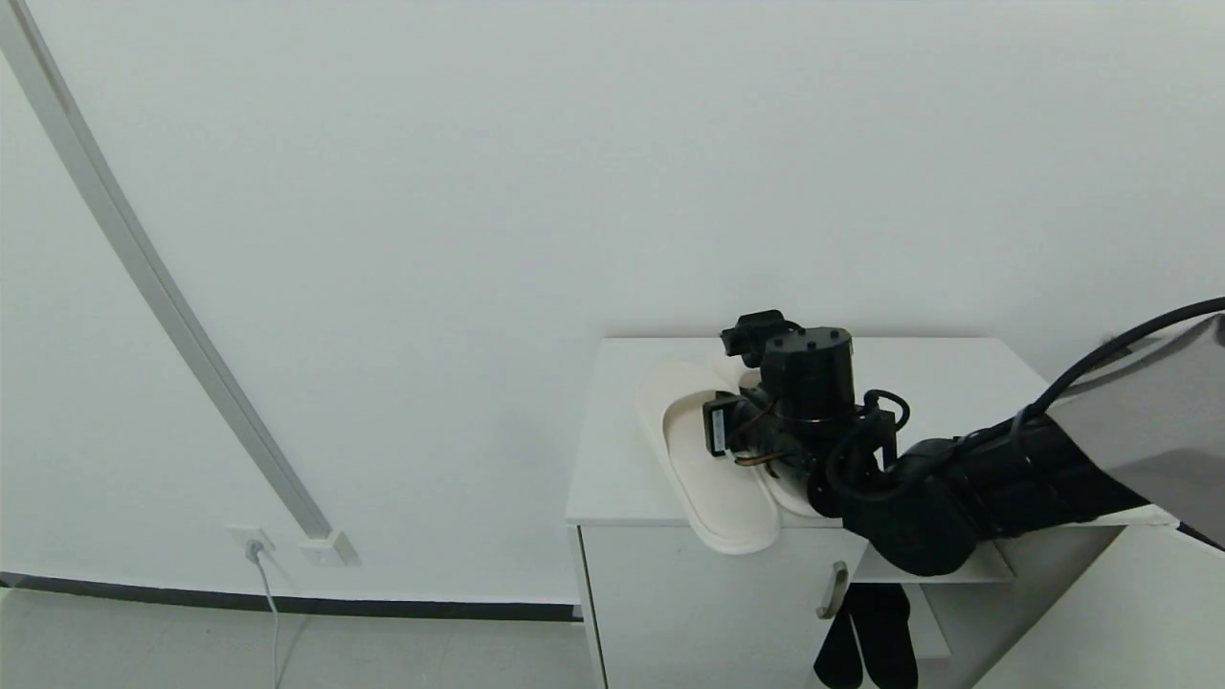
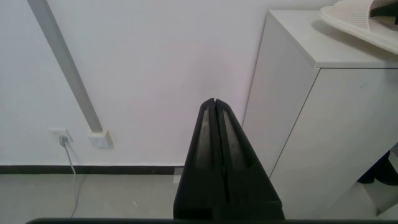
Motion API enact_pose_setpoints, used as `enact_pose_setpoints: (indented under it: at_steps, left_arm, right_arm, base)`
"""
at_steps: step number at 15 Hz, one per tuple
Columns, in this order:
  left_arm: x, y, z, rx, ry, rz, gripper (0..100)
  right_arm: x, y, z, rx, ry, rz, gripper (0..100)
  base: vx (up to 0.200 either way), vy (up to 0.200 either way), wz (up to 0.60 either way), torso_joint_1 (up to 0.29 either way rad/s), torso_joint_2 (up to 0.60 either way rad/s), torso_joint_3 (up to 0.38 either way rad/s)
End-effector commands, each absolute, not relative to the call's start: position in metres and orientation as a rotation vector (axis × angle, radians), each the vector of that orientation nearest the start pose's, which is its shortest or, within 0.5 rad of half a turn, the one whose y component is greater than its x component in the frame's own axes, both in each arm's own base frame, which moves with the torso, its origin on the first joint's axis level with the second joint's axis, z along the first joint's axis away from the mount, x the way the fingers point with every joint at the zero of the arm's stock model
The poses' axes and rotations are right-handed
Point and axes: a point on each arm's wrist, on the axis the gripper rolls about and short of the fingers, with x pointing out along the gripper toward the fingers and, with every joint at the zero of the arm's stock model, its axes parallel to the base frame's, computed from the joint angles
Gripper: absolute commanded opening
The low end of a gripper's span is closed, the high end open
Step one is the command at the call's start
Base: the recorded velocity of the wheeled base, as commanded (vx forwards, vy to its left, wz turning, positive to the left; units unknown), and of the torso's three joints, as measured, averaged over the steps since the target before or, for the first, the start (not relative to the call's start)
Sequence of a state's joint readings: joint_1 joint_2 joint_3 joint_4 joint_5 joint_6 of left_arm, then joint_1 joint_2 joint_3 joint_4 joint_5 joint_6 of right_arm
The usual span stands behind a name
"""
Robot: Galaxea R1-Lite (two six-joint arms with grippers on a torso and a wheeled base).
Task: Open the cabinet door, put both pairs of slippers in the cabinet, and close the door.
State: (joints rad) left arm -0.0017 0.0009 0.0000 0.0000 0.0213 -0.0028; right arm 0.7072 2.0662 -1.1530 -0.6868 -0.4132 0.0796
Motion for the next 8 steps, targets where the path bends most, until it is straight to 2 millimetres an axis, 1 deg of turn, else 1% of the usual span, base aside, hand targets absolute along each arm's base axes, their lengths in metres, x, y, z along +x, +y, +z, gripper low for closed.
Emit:
enact_pose_setpoints:
  at_steps: [1,4,6,8]
  left_arm:
    - [-0.023,0.001,0.075,-0.003,0.000,0.020,0]
    - [-0.023,0.001,0.076,-0.003,0.002,0.020,0]
    - [-0.023,0.001,0.075,-0.003,0.000,0.020,0]
    - [-0.023,0.001,0.075,-0.003,0.000,0.020,0]
  right_arm:
    - [0.293,0.249,0.166,-0.026,0.176,0.308,0]
    - [0.270,0.239,0.172,-0.015,0.161,0.338,0]
    - [0.253,0.230,0.176,-0.014,0.165,0.390,0]
    - [0.240,0.222,0.179,-0.010,0.169,0.423,0]
  base:
    - [0.000,0.000,0.00,0.000,0.00,0.000]
    - [0.000,0.000,0.00,0.000,0.00,0.000]
    - [0.000,0.000,0.00,0.000,0.00,0.000]
    - [0.000,0.000,0.00,0.000,0.00,0.000]
